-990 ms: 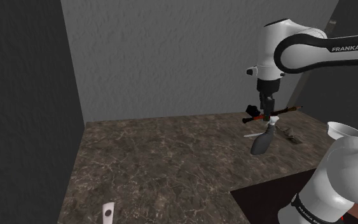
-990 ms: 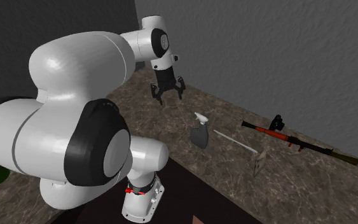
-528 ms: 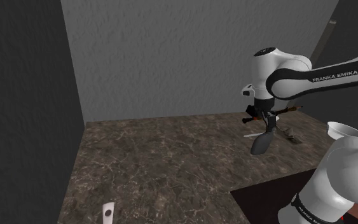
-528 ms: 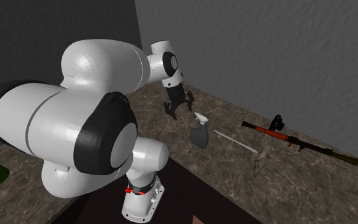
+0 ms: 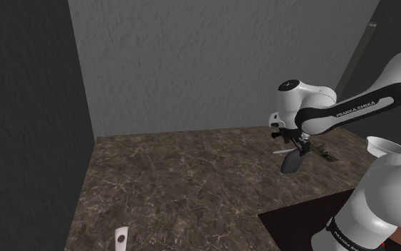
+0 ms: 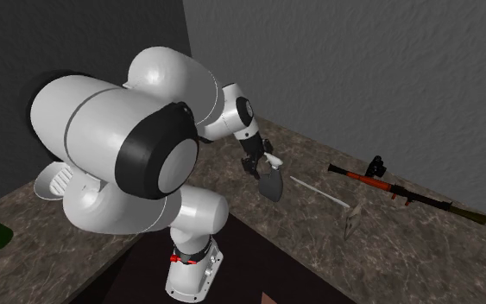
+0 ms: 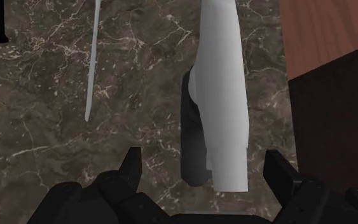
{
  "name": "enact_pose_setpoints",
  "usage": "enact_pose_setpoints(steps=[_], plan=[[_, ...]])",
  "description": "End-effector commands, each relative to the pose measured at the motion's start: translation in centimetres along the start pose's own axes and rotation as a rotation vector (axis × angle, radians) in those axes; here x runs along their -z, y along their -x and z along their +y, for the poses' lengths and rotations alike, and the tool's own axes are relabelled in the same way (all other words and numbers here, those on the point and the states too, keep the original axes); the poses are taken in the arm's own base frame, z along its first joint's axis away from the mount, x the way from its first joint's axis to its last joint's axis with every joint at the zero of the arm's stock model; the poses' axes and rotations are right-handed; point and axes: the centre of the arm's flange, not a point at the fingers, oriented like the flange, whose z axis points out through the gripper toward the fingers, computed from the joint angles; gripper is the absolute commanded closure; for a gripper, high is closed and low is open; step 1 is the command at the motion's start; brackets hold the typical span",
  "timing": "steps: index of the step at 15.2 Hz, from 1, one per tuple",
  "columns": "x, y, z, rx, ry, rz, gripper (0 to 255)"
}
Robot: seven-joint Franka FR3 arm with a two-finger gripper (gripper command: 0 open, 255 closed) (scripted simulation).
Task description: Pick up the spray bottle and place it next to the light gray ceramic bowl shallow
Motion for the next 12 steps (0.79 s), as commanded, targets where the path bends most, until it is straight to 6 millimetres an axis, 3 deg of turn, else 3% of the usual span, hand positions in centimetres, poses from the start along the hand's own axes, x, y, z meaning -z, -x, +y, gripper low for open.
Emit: enact_pose_setpoints(steps=[1,7,12], plan=[[-1.3,-0.1,0.0,0.018,0.005,-0.006,0],[-4.2,0.0,0.1,0.018,0.005,-0.006,0],[-4.2,0.0,0.1,0.018,0.005,-0.006,0]])
